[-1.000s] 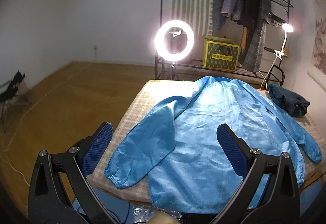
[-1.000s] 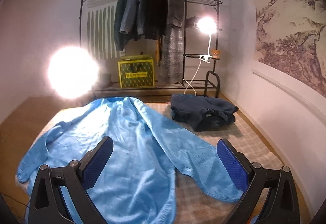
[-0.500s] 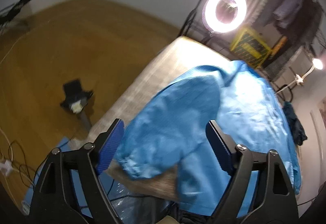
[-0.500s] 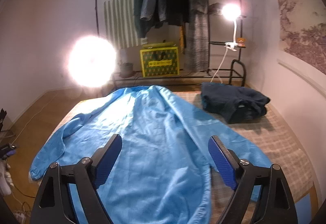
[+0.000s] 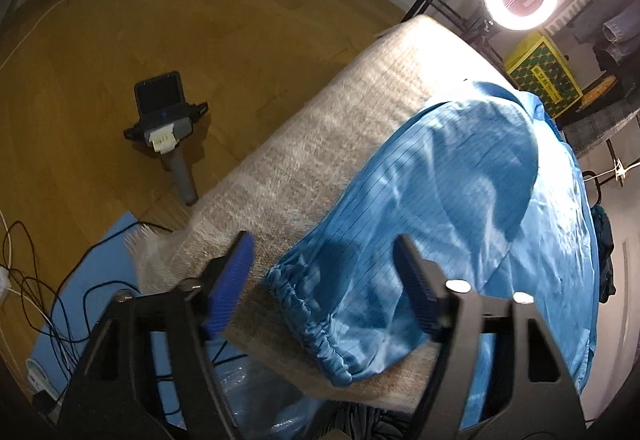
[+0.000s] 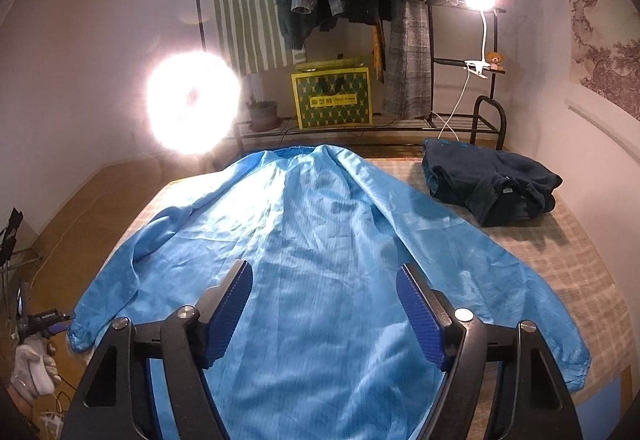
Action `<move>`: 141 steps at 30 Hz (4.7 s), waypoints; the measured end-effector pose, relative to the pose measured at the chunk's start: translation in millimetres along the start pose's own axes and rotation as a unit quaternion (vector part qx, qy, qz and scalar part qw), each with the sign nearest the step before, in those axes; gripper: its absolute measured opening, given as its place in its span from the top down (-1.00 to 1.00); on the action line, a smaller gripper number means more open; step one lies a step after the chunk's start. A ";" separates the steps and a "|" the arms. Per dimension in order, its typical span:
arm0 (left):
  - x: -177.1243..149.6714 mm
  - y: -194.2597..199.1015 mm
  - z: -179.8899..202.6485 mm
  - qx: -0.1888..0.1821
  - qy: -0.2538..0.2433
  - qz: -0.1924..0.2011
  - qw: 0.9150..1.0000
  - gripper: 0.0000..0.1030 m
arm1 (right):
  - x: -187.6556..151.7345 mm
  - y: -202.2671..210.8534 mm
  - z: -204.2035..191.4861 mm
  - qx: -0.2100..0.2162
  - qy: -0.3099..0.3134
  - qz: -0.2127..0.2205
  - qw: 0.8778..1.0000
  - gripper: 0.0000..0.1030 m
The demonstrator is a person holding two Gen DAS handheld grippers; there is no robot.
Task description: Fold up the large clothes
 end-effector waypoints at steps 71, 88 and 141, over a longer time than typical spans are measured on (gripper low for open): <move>-182.4 91.9 194.3 -0.088 -0.365 -0.009 0.927 0.22 | -49.0 -229.0 -187.1 0.269 -0.003 -0.261 0.927 0.09; -124.8 41.8 163.5 -0.114 -0.218 -0.047 0.968 0.94 | -126.2 -216.4 -236.0 0.272 0.054 -0.320 0.906 0.61; -136.5 57.1 120.3 -0.064 -0.159 -0.011 0.985 0.31 | -85.0 -264.4 -369.7 0.340 0.086 -0.317 0.881 0.36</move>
Point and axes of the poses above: each gripper's, at about its wrist camera, not at the fingertips, and y roughly against the way its jaws point, z to its right, x to its top, the point moved 10 cm from there along -y, roughly the way its jaws point, and after that the axes turned 1 degree about -z, right-handed, at the moved point
